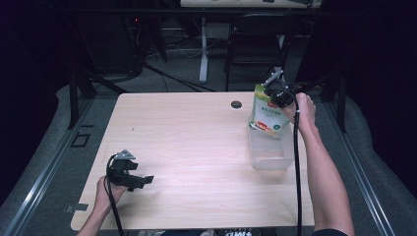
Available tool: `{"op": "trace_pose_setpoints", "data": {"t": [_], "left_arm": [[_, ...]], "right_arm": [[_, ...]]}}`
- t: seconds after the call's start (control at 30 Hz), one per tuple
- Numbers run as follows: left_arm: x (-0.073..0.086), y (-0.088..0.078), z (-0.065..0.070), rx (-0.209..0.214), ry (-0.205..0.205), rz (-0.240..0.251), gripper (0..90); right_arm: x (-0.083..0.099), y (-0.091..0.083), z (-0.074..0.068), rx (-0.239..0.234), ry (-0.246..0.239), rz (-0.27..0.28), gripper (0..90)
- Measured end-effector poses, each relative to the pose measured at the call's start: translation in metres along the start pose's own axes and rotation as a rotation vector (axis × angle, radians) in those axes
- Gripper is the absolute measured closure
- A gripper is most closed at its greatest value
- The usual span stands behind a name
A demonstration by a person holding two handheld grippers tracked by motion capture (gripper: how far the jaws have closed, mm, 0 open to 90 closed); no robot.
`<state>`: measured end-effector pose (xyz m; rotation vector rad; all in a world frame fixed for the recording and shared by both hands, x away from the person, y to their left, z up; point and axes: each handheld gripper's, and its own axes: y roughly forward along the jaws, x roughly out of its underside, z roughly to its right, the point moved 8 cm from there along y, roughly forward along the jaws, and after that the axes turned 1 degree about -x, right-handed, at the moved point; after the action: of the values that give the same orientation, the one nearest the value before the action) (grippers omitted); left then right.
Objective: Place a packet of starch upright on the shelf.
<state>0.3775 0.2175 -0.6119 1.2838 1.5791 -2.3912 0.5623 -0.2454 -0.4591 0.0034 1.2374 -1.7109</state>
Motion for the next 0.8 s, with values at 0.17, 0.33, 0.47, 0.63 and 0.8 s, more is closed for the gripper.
{"op": "trace_pose_setpoints", "data": {"t": [0.17, 0.33, 0.47, 0.63, 0.8], "left_arm": [[0.0, 0.0, 0.001, -0.002, -0.002, 0.0, 9.7], [0.0, 0.0, 0.0, -0.001, -0.001, 0.001, 9.7], [0.0, 0.0, 0.0, 0.001, -0.001, 0.001, 9.8], [0.0, 0.0, 0.0, 0.001, -0.002, 0.002, 9.7], [0.0, 0.0, 0.001, -0.001, -0.002, -0.001, 9.7]], "right_arm": [[0.001, 0.005, 0.002, 0.004, 0.053, 0.0, 89.8], [-0.002, 0.008, 0.002, 0.015, 0.071, -0.016, 89.2], [-0.002, 0.007, 0.002, 0.009, 0.078, -0.012, 87.1], [0.0, 0.001, 0.005, 0.001, 0.112, 0.001, 75.9], [0.0, -0.009, 0.006, -0.025, 0.141, 0.024, 56.0]]}}
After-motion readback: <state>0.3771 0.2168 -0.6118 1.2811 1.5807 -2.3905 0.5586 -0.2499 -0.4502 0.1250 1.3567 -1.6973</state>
